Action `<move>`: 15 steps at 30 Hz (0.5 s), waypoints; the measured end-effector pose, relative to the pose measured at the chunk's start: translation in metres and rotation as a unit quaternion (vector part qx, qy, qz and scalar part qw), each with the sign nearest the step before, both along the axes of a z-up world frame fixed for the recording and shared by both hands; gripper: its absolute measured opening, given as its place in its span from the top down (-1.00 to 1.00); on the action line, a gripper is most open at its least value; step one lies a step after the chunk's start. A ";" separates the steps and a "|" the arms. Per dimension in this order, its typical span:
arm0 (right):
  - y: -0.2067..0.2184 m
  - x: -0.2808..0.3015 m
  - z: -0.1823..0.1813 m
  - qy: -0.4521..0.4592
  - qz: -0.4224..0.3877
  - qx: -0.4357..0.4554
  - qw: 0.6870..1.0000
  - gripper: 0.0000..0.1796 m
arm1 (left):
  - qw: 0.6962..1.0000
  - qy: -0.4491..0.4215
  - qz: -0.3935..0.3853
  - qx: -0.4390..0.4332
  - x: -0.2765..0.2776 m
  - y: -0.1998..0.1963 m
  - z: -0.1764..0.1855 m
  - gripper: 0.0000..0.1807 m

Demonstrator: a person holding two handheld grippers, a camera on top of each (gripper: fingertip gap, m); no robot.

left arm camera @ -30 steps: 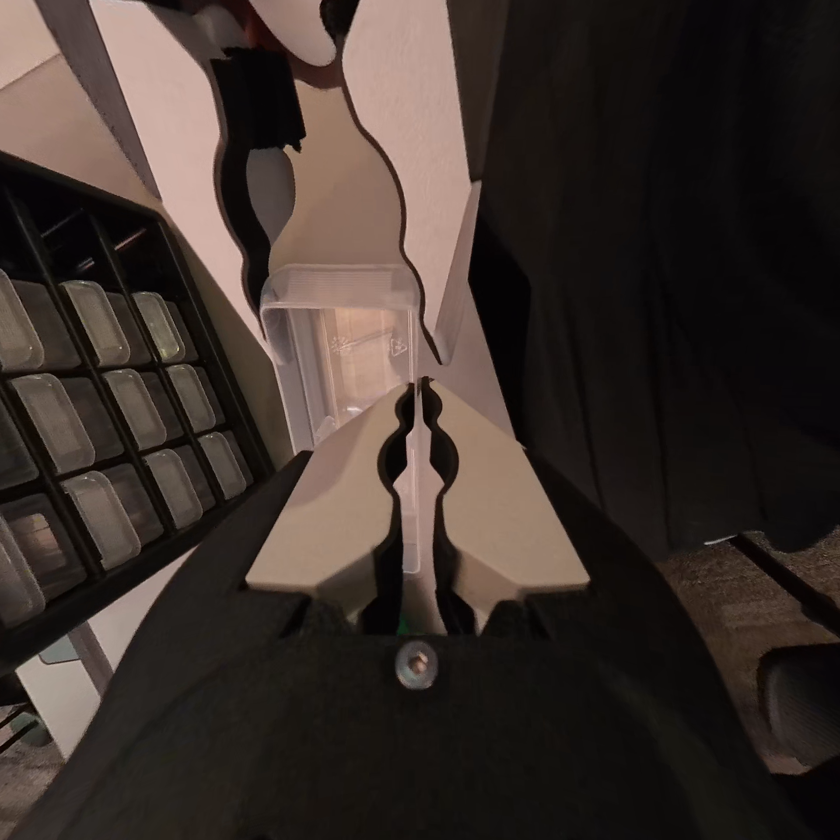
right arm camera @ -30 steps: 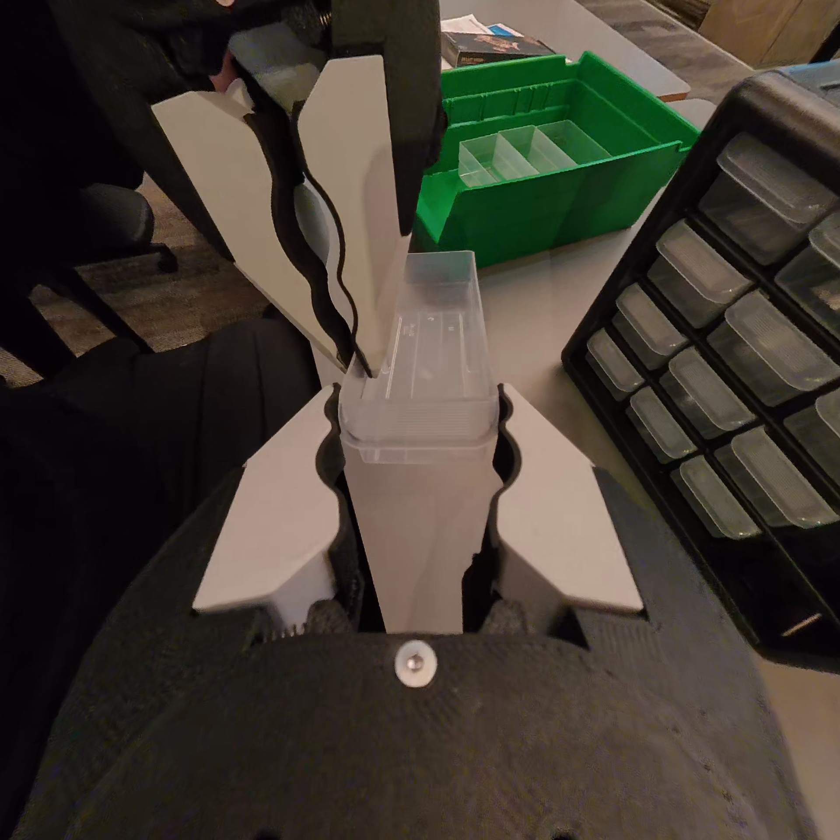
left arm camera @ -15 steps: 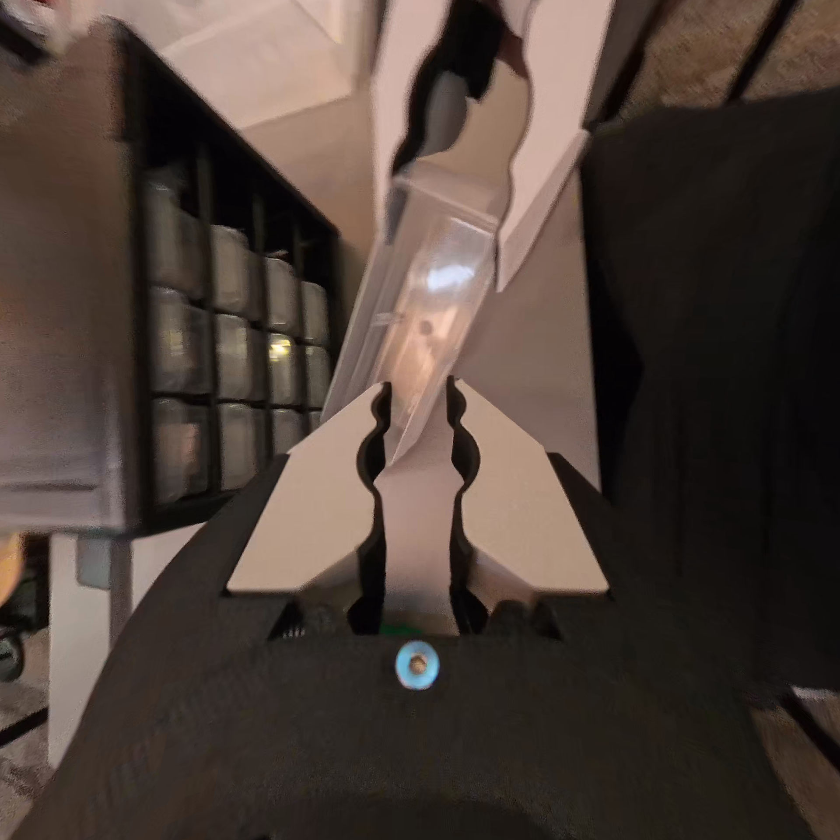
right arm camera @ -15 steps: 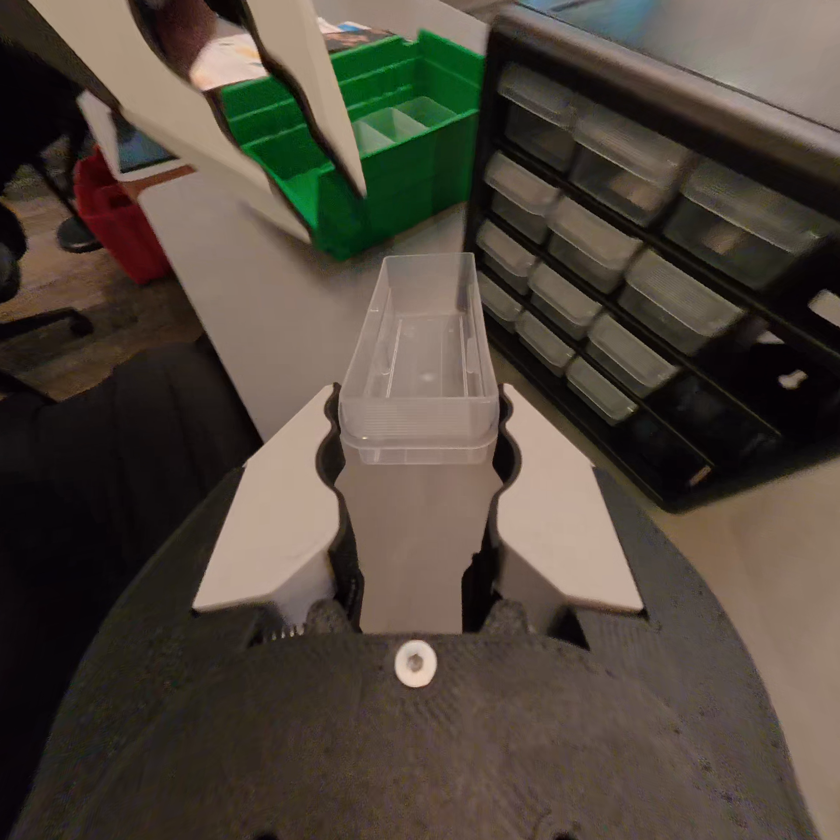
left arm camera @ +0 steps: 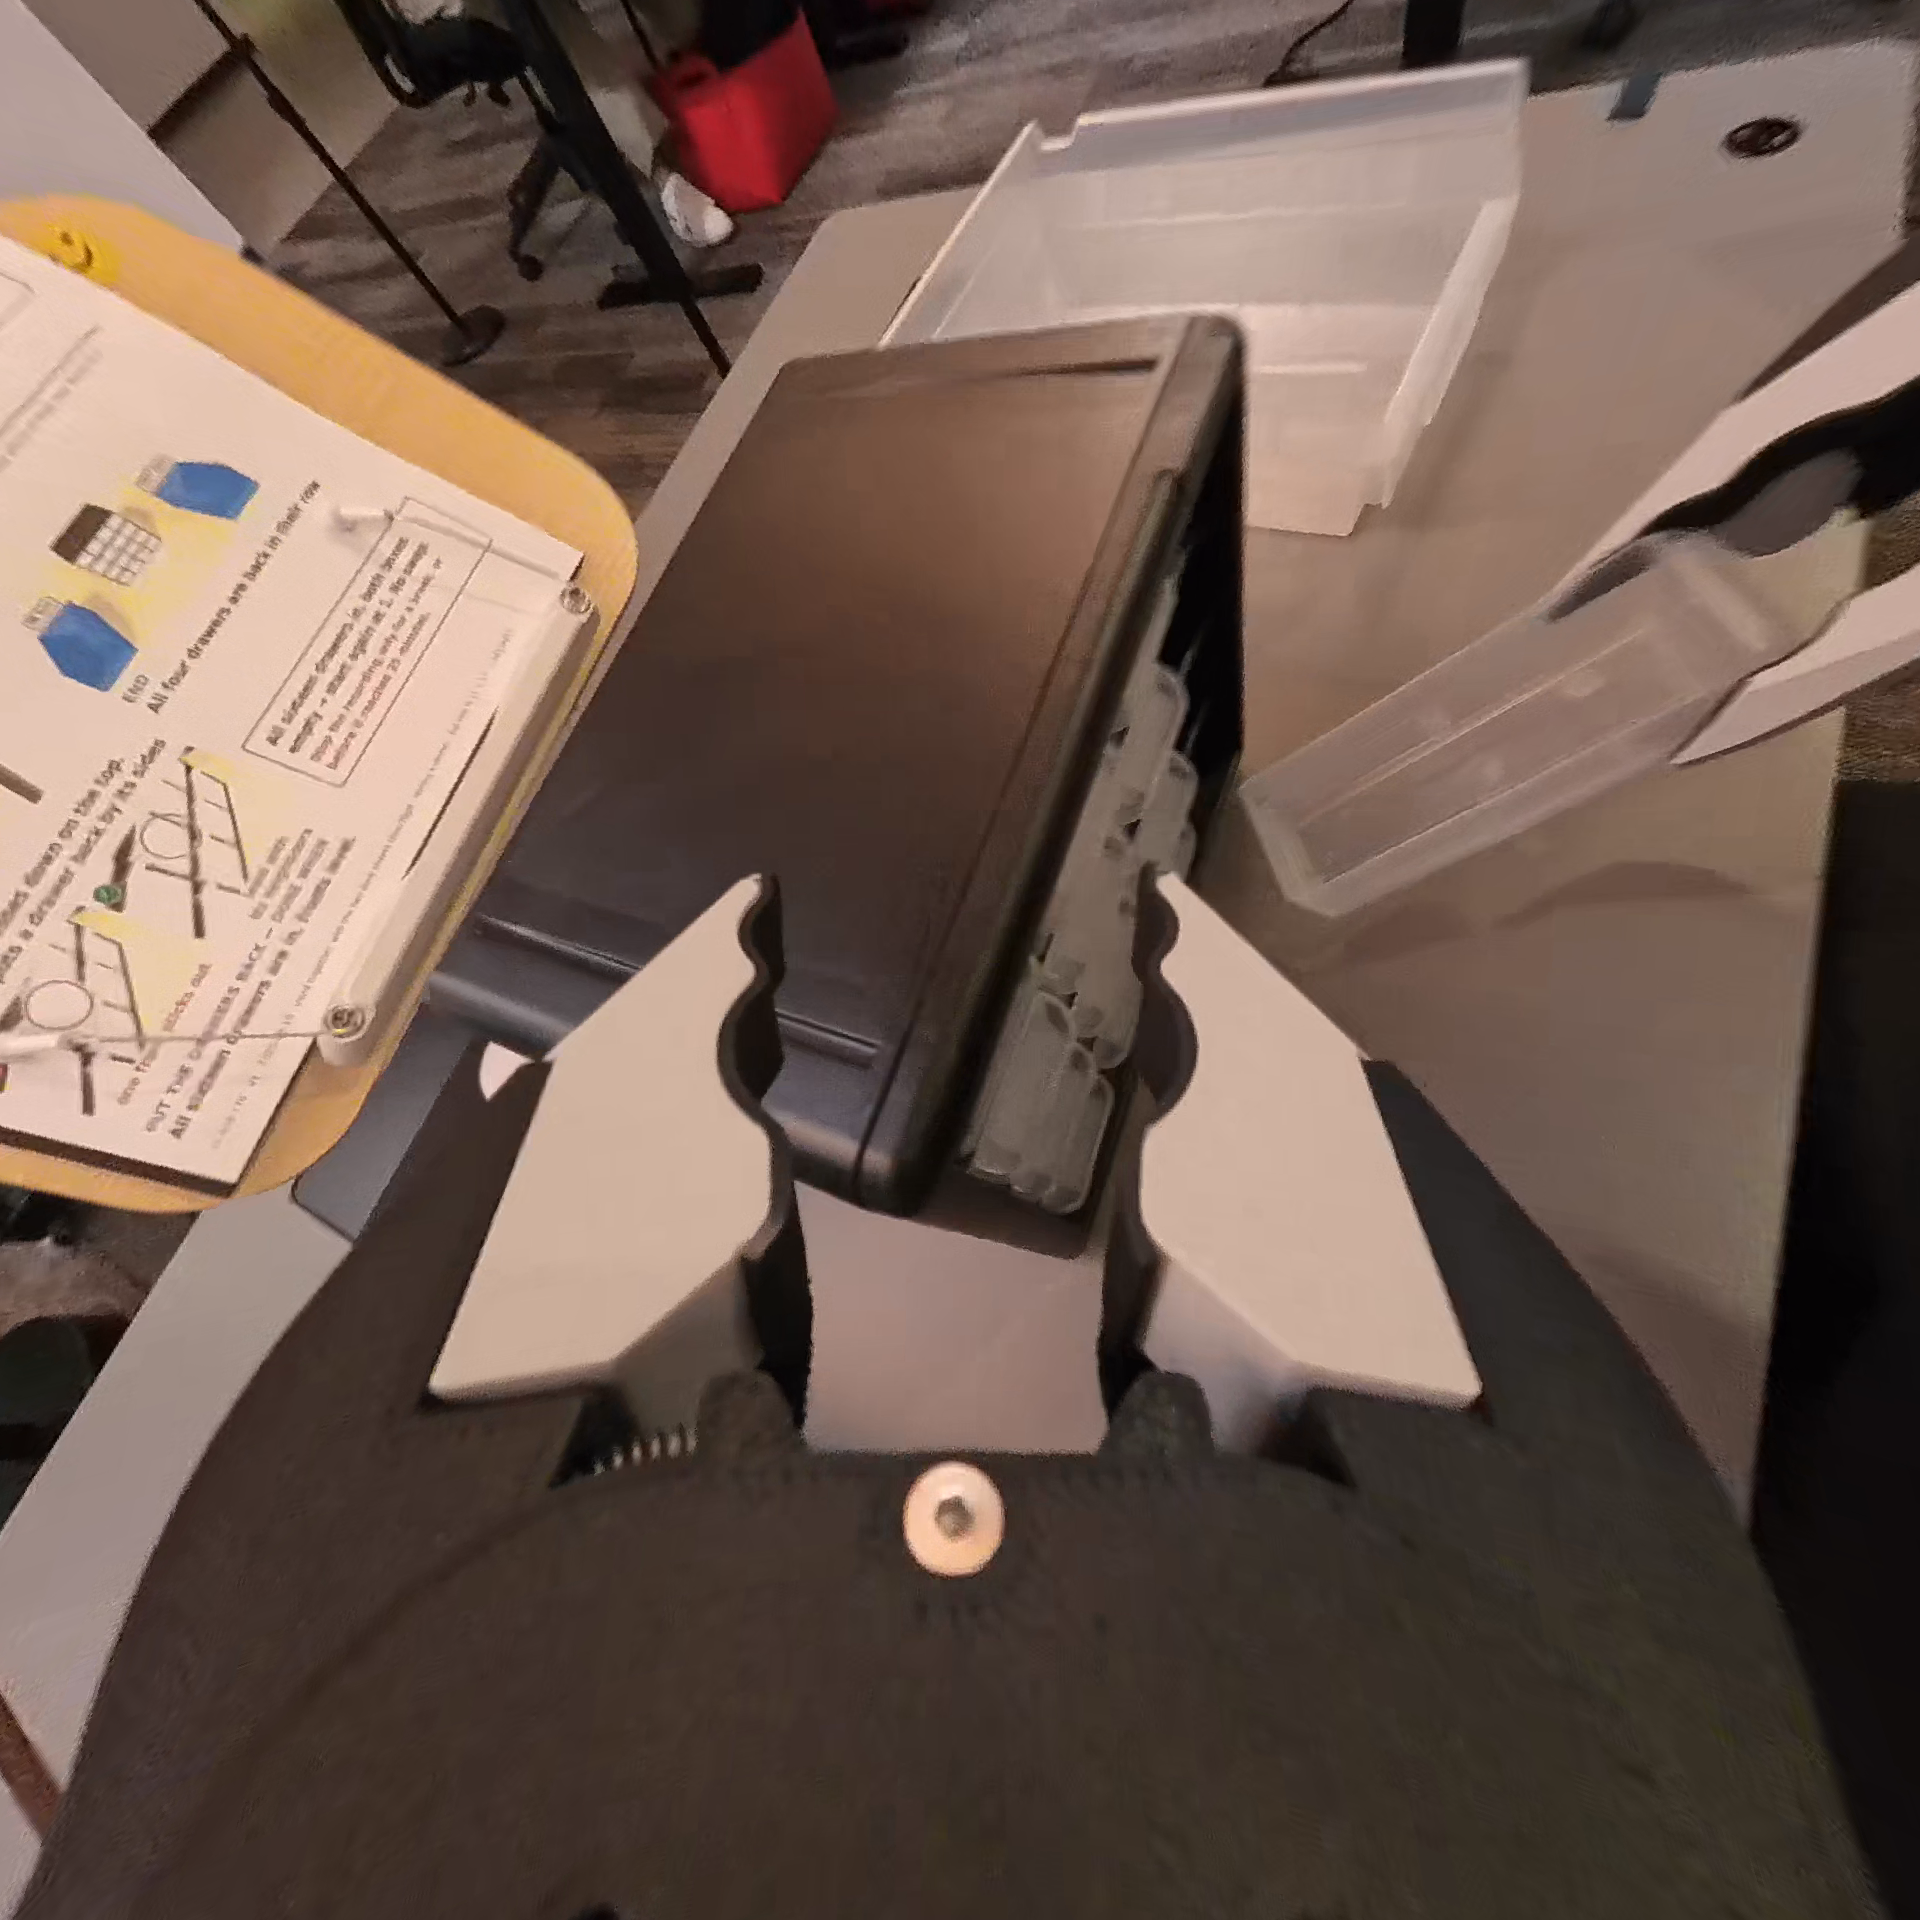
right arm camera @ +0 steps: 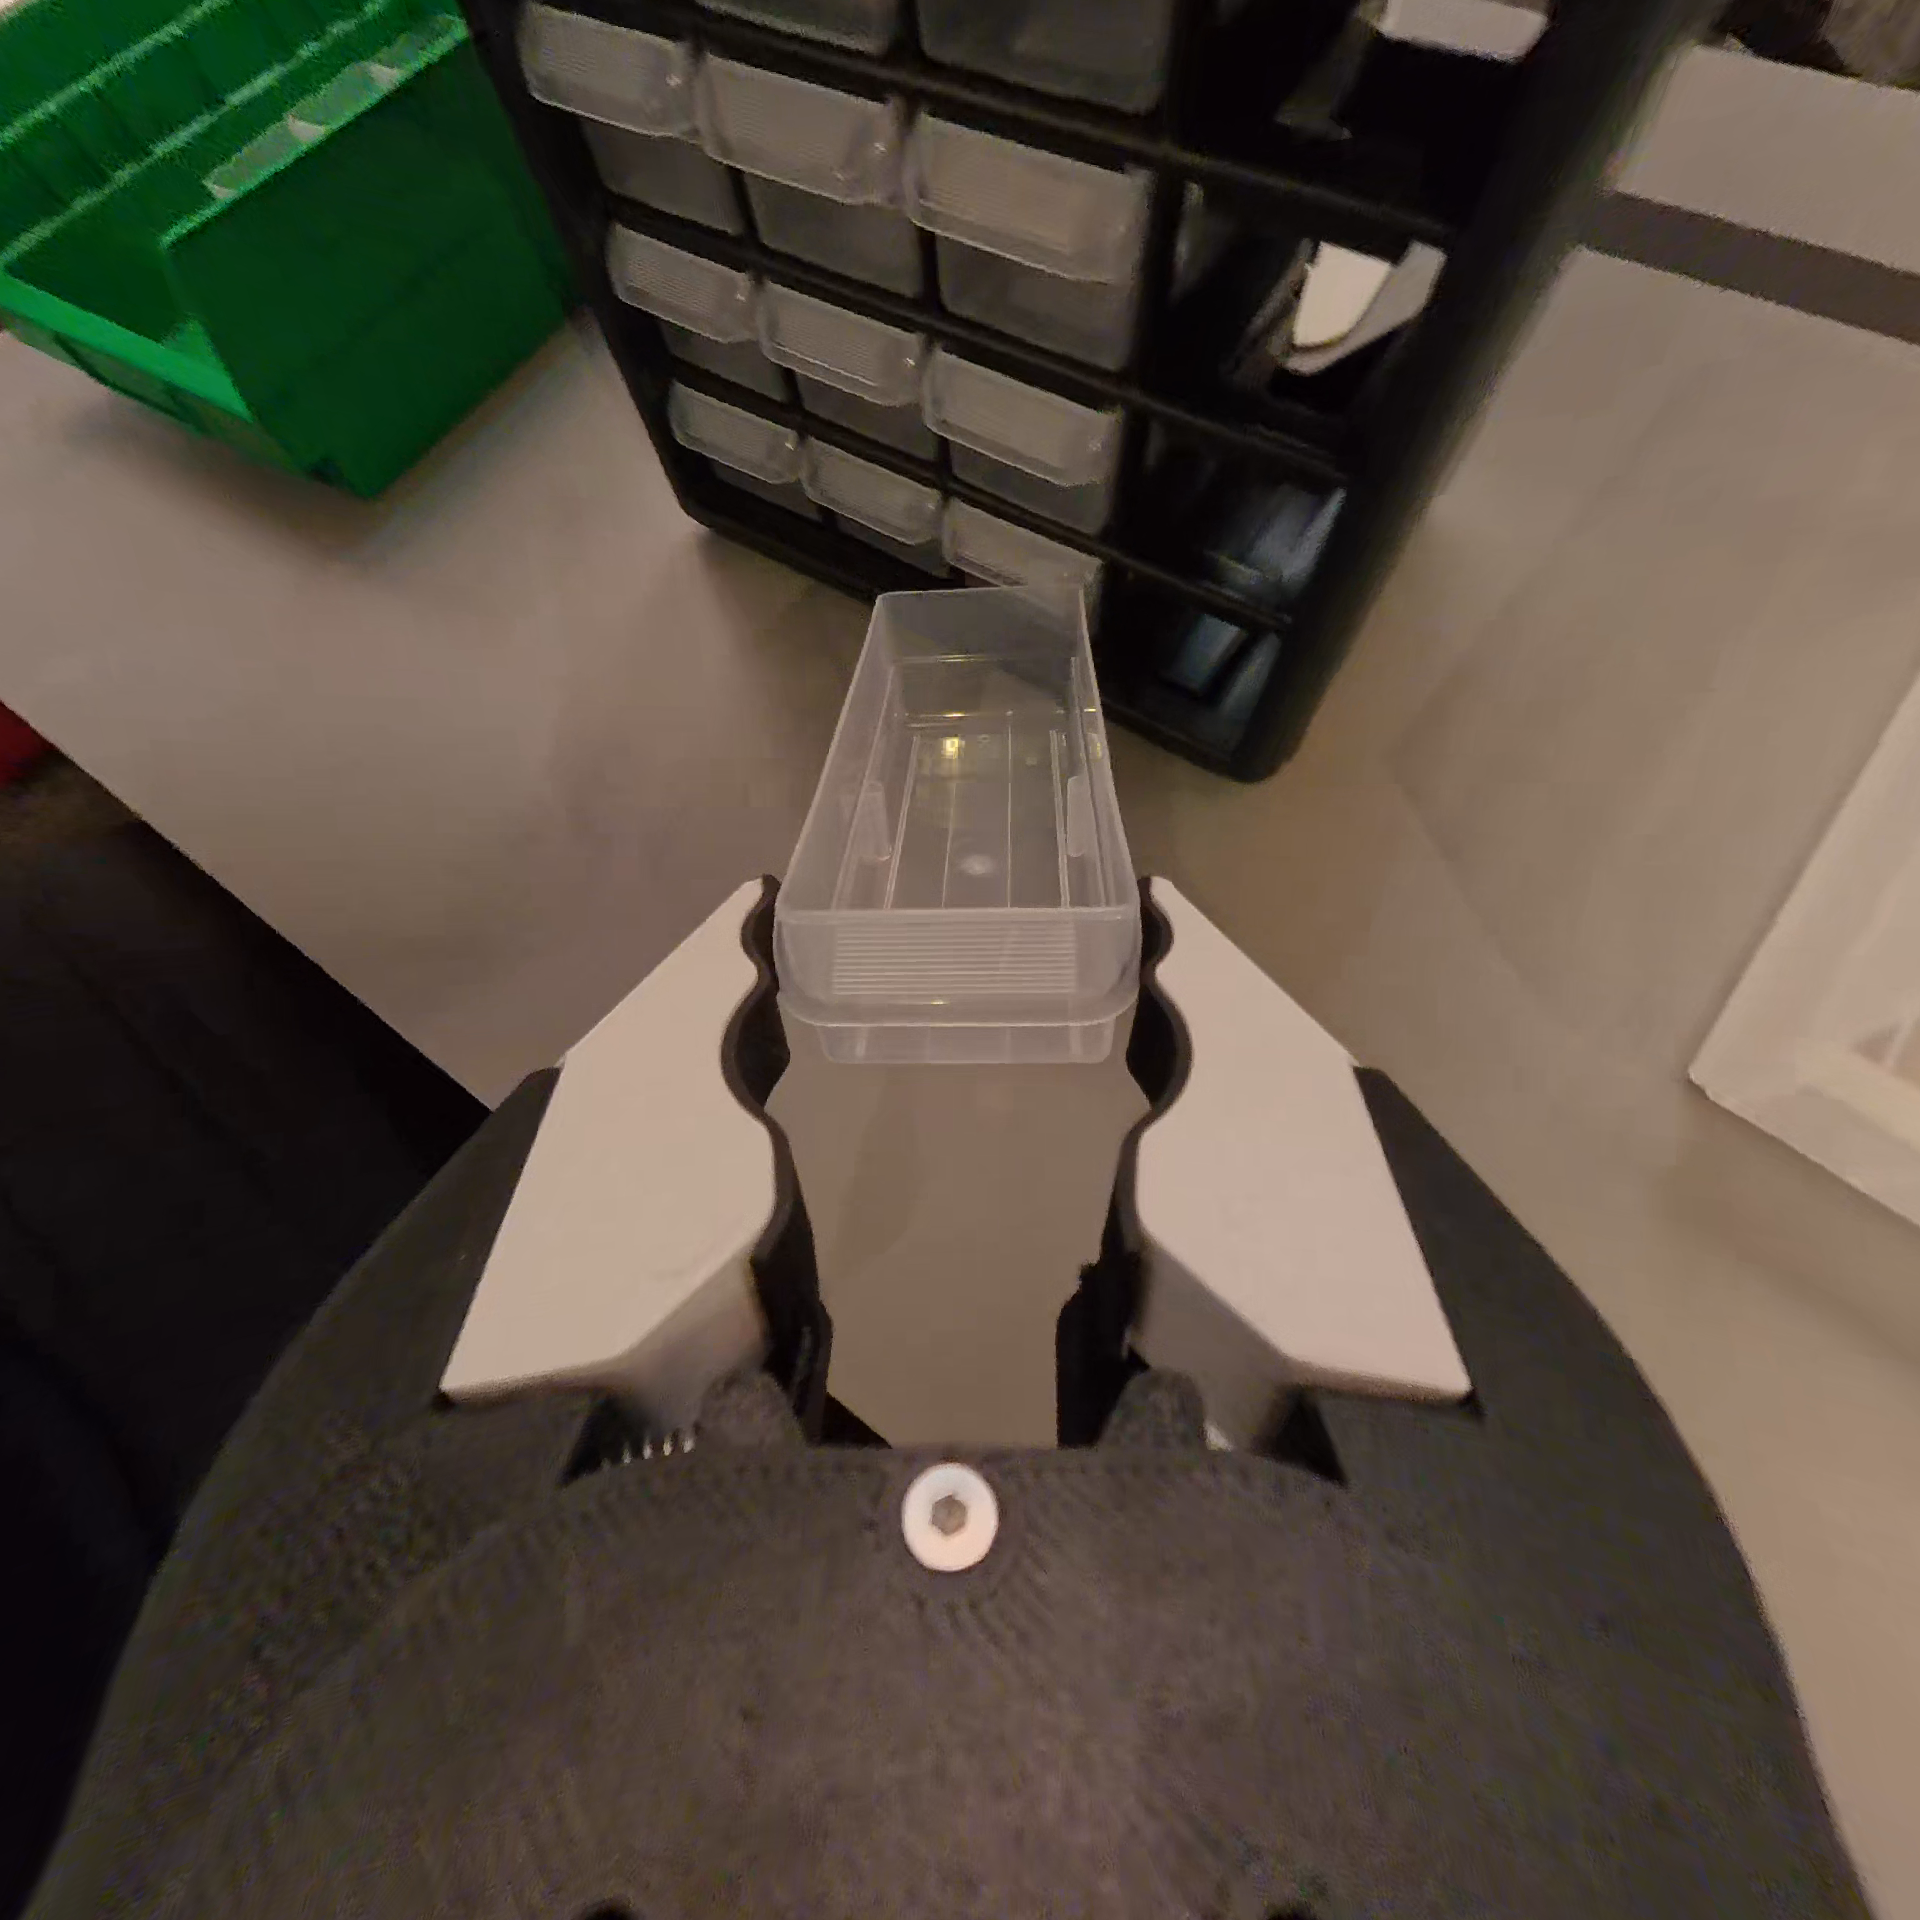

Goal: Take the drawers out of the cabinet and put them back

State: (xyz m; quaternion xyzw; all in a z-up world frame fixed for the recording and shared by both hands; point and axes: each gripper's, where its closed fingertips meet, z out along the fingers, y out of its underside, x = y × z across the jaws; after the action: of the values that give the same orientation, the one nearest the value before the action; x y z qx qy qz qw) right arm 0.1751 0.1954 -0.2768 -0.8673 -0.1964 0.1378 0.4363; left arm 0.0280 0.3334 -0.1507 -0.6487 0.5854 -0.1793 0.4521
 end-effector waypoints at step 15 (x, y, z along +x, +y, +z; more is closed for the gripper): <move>0.024 0.029 -0.021 0.014 -0.099 0.001 0.995 0.27 | 0.999 -0.003 -0.008 -0.035 0.006 0.021 -0.030 0.35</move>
State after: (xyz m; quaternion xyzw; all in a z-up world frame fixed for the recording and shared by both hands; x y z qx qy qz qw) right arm 0.2037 0.2193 -0.2973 -0.8800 -0.1033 0.1052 0.4514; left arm 0.0344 0.3540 -0.1811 -0.6592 0.5824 -0.2051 0.4292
